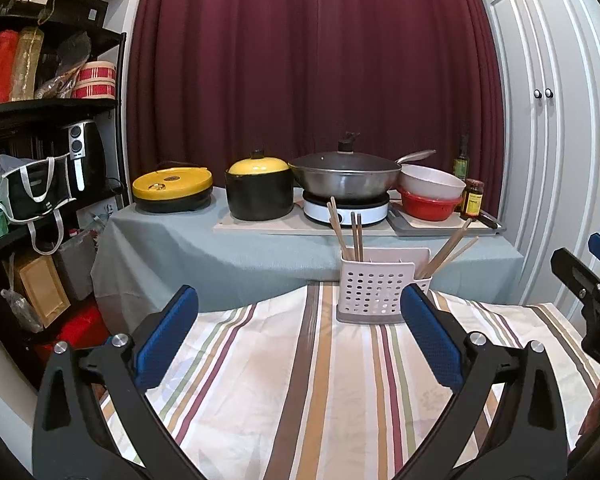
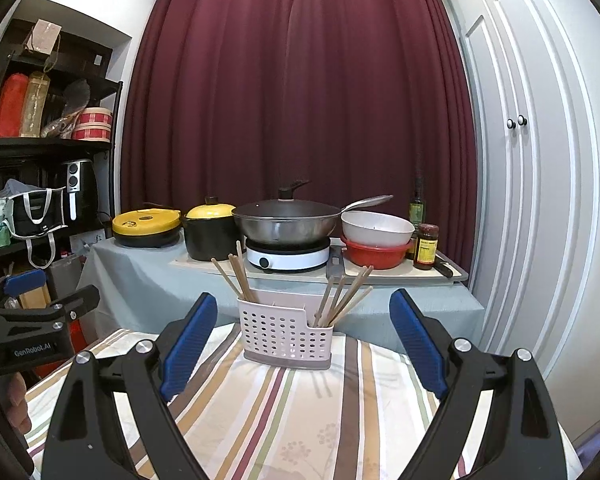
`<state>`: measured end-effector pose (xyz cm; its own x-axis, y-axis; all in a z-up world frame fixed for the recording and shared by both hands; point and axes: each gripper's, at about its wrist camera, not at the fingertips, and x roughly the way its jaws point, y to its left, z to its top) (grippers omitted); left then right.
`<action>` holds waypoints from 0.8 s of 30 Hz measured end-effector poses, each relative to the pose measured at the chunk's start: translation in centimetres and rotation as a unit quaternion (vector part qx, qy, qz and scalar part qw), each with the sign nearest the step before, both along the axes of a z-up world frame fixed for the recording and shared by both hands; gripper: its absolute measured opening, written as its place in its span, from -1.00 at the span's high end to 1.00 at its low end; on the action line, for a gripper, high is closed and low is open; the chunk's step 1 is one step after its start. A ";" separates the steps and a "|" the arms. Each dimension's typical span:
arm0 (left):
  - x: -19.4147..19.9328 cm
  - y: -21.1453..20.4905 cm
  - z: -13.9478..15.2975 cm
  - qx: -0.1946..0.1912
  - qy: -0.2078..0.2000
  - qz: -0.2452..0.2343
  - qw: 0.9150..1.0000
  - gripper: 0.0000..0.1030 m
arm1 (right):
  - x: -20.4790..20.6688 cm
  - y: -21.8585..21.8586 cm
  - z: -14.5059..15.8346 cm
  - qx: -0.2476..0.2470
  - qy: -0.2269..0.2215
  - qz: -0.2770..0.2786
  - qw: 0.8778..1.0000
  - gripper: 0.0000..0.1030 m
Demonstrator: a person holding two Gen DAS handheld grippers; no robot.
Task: Organize utensils
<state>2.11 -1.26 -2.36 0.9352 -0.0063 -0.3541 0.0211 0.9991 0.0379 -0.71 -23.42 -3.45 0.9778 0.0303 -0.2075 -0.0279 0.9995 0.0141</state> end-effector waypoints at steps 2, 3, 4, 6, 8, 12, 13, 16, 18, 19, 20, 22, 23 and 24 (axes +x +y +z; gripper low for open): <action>-0.2 0.0 0.2 -0.001 -0.002 -0.001 1.000 -0.92 | -0.1 0.0 0.0 0.000 -0.001 0.000 1.000 -0.66; -0.2 0.0 0.3 -0.001 -0.003 -0.002 1.000 -0.92 | -0.1 0.0 0.0 0.000 -0.001 0.000 1.000 -0.66; -0.2 0.0 0.4 -0.001 -0.003 -0.002 1.000 -0.92 | -0.1 0.1 0.0 -0.001 -0.001 0.000 1.000 -0.66; -0.3 0.1 0.4 -0.002 -0.003 -0.003 1.000 -0.92 | -0.1 0.1 0.0 0.000 -0.002 0.000 1.000 -0.66; -0.3 0.1 0.5 -0.002 -0.003 -0.002 1.000 -0.92 | -0.1 0.0 0.0 0.000 -0.001 0.000 1.000 -0.66; -0.3 0.1 0.4 -0.002 -0.003 -0.003 1.000 -0.92 | -0.2 0.1 0.1 -0.001 0.000 0.000 1.000 -0.66; -0.3 0.1 0.4 -0.002 -0.002 -0.003 1.000 -0.92 | -0.2 0.1 0.1 0.000 0.000 0.000 1.000 -0.66; -0.3 0.2 0.5 -0.003 -0.002 -0.004 1.000 -0.92 | -0.3 0.2 0.1 -0.001 0.000 0.000 1.000 -0.66; -0.3 0.2 0.4 -0.004 -0.002 -0.004 1.000 -0.92 | -0.2 0.3 0.1 -0.002 0.000 0.001 1.000 -0.66; -0.3 0.2 0.4 -0.004 -0.002 -0.005 1.000 -0.92 | -0.3 0.3 0.1 -0.003 0.000 0.002 1.000 -0.66; -0.4 0.2 0.5 -0.005 -0.002 -0.005 1.000 -0.92 | -0.2 0.4 0.2 -0.003 0.000 0.002 1.000 -0.66; -0.3 0.2 0.5 -0.004 -0.002 -0.004 1.000 -0.92 | -0.2 0.5 0.2 -0.002 0.002 0.003 1.000 -0.66; -0.3 0.2 0.4 -0.004 -0.002 -0.004 1.000 -0.92 | -0.2 0.5 0.2 -0.002 0.001 0.003 1.000 -0.66; -0.3 0.2 0.4 -0.005 -0.002 -0.004 1.000 -0.92 | -0.1 0.6 0.2 -0.003 0.001 0.003 1.000 -0.66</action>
<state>1.81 -1.08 -1.92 0.9363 -0.0165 -0.3507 0.0284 0.9992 0.0289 -0.85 -22.86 -3.27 0.9773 0.0348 -0.2091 -0.0337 0.9994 0.0090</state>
